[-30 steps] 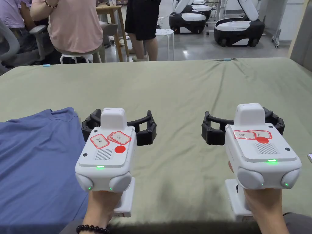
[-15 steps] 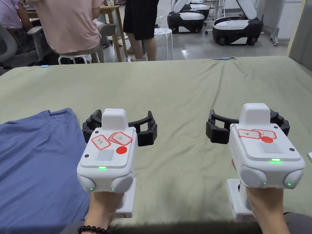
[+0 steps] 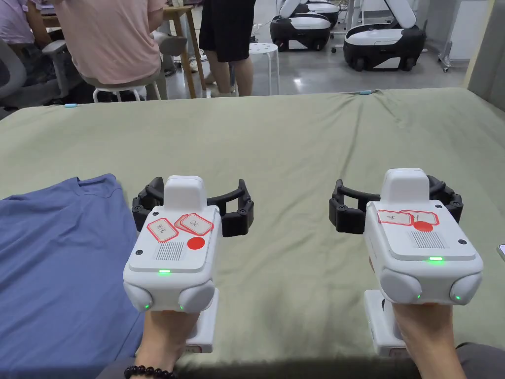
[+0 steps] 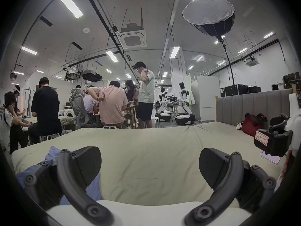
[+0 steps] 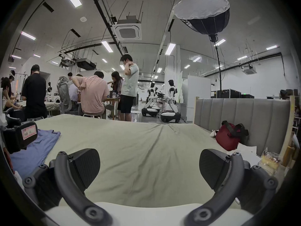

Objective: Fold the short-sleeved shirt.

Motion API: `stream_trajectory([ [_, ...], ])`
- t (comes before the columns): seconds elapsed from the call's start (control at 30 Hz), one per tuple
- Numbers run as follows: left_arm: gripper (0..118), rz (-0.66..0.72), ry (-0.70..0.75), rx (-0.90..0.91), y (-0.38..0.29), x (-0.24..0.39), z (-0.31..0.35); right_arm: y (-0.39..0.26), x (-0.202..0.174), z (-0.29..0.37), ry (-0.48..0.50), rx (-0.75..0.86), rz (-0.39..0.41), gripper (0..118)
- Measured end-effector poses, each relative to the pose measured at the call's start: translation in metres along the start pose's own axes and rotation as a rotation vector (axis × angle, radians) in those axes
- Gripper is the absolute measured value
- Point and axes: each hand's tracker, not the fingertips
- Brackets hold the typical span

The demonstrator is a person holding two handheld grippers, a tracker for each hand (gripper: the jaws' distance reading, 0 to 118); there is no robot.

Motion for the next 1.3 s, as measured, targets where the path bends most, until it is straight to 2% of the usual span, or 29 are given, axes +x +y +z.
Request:
stream_trajectory([
  [0.47, 118, -0.005, -0.004, -0.005, -0.002, 0.002, 0.000, 0.003, 0.003, 0.004, 0.008, -0.007, -0.017, 118],
  [0.5, 113, -0.004, -0.005, -0.006, -0.002, 0.002, 0.001, 0.002, 0.003, 0.004, 0.006, -0.010, -0.019, 118],
  [0.53, 90, 0.000, -0.010, -0.008, -0.002, 0.001, 0.002, 0.002, 0.003, 0.005, 0.007, -0.014, -0.023, 114],
  [0.57, 62, 0.008, -0.016, -0.008, -0.002, 0.000, 0.003, 0.003, 0.005, 0.006, 0.015, -0.021, -0.030, 99],
  [0.6, 24, 0.017, -0.018, -0.009, -0.001, 0.000, 0.004, 0.002, 0.006, 0.007, 0.025, -0.022, -0.037, 75],
  [0.63, 0, 0.022, -0.005, -0.013, -0.002, 0.000, 0.003, 0.002, 0.006, 0.007, 0.023, -0.022, -0.040, 23],
  [0.67, 0, 0.019, 0.010, -0.021, -0.002, -0.001, 0.001, 0.002, 0.006, 0.007, 0.017, -0.030, -0.037, 1],
  [0.73, 0, 0.031, 0.044, -0.031, -0.002, -0.001, 0.001, -0.001, 0.005, 0.005, -0.024, -0.055, -0.014, 0],
  [0.8, 0, 0.087, -0.012, -0.043, 0.000, -0.006, 0.003, -0.003, 0.009, 0.005, 0.020, -0.075, -0.037, 0],
  [0.9, 0, 0.034, 0.040, -0.020, 0.000, -0.007, 0.006, -0.005, 0.006, 0.005, -0.002, -0.068, -0.033, 0],
  [1.0, 0, 0.027, 0.046, -0.028, 0.000, -0.021, 0.010, -0.002, -0.004, 0.004, 0.028, -0.066, -0.040, 0],
  [1.1, 0, 0.046, 0.131, -0.025, -0.001, -0.048, 0.019, 0.006, -0.030, 0.001, 0.099, -0.066, -0.051, 0],
  [1.17, 0, 0.054, 0.188, -0.029, -0.001, -0.072, 0.027, 0.012, -0.055, 0.001, 0.155, -0.041, -0.025, 0],
  [1.3, 0, 0.053, 0.328, -0.029, 0.001, -0.123, 0.050, 0.022, -0.114, 0.002, 0.304, -0.021, -0.022, 0],
])
